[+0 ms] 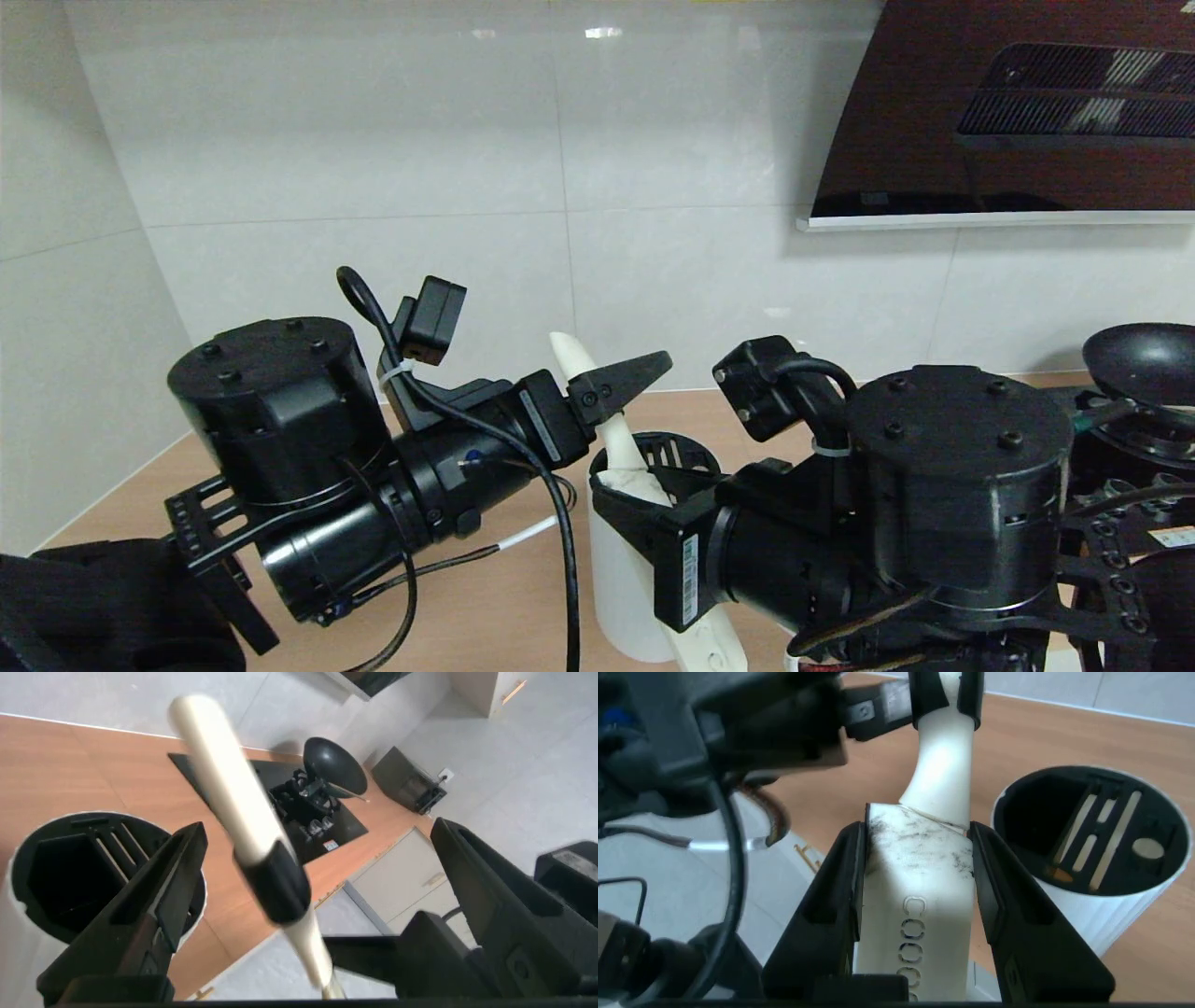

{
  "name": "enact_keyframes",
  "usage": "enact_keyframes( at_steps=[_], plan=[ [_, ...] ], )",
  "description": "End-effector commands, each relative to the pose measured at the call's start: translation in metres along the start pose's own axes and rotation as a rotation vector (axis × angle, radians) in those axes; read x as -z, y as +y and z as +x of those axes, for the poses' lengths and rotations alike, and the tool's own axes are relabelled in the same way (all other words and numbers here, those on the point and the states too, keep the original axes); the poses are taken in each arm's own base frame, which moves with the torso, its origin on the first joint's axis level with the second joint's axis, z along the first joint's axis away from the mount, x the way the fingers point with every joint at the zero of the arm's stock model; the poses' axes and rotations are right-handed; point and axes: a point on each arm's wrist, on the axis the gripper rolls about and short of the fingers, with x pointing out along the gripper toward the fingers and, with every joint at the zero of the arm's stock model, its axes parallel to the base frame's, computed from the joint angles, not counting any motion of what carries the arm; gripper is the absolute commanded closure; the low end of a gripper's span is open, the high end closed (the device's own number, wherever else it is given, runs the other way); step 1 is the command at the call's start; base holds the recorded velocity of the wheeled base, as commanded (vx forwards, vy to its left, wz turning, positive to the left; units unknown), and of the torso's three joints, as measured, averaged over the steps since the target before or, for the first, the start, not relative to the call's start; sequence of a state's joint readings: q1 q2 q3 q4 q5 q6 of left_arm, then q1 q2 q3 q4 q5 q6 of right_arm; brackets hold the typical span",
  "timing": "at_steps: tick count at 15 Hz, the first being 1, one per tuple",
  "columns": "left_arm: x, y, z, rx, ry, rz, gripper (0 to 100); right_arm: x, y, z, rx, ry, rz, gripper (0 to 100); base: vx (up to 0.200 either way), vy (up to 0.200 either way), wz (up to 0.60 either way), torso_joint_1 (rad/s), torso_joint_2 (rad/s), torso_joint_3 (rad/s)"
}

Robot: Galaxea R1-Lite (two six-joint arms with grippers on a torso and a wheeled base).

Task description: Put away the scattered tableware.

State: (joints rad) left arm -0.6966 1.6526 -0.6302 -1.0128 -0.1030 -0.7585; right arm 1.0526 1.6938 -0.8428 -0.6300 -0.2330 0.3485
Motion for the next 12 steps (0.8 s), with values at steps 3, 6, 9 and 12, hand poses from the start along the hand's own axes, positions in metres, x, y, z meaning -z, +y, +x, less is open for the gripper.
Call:
enact_keyframes(
  at_steps=[3,6,9,12],
  plan=[
    [0.0015,0.0014,0.0000,-0.006,0.006,0.000,0,0.0023,0.0000,-0.0002,0.001,0.007,-0.004,100,0.000,0.000,0.00,0.000,0.00,0.000],
    [0.0025,0.0024,0.0000,-0.011,0.011,-0.001,100,0.0018,0.0001,-0.0005,0.000,0.004,-0.003,100,0.000,0.000,0.00,0.000,0.00,0.000],
    [0.0040,0.0039,0.0006,-0.016,0.020,0.000,100,0.0022,0.0000,-0.0006,0.001,0.006,-0.004,100,0.000,0.000,0.00,0.000,0.00,0.000],
    [0.0059,0.0060,0.0021,-0.023,0.026,-0.003,100,0.0029,-0.0004,-0.0007,0.003,0.007,-0.004,100,0.000,0.000,0.00,0.000,0.00,0.000]
  ],
)
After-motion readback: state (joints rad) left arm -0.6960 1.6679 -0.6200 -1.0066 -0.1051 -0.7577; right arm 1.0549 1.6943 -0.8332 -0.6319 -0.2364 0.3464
